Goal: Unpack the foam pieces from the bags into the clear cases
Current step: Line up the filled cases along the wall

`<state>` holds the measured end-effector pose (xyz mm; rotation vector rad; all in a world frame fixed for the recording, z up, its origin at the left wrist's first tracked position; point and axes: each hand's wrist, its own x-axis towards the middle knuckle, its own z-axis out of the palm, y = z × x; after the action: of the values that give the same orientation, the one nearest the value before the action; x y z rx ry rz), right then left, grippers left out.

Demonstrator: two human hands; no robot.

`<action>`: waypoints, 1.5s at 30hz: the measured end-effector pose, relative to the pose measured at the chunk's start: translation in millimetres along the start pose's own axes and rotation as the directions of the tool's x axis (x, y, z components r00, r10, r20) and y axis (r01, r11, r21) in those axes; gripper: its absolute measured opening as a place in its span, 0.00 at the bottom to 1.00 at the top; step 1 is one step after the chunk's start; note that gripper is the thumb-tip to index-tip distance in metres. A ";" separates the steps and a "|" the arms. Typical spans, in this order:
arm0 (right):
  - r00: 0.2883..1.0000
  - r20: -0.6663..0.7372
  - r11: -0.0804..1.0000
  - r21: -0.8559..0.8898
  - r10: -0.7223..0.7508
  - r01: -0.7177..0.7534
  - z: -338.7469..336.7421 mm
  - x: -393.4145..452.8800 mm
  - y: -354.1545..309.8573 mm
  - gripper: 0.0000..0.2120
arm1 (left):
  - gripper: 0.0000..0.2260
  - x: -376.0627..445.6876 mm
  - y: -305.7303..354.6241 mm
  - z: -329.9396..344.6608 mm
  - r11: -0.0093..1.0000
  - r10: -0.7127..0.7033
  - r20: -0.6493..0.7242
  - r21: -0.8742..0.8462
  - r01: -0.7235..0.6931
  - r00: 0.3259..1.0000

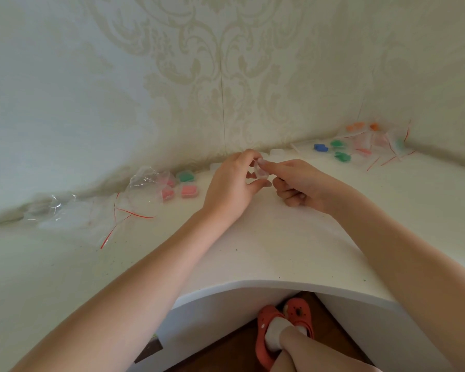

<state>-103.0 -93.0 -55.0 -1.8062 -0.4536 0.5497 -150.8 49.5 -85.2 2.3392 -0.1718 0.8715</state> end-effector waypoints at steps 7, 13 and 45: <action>0.999 -0.012 0.998 -0.038 -0.049 0.049 2.9 -1.4 1.2 0.16 | 0.19 2.6 1.3 -0.9 0.991 -0.105 -0.002 -0.080 0.105 0.994; 0.964 -0.179 0.948 -0.284 -0.197 0.141 6.7 0.7 4.1 0.23 | 0.19 3.0 9.8 -0.5 0.715 -0.405 0.239 -0.518 0.468 0.883; 0.812 -0.111 0.665 -0.641 -0.574 0.383 12.7 6.9 15.2 0.10 | 0.06 12.3 1.1 -4.1 0.074 -0.581 0.449 -0.802 0.592 0.679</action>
<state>-104.1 -83.6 -73.8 -2.1925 -0.9367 -0.3033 -143.9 52.2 -74.5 1.0636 0.2608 0.1596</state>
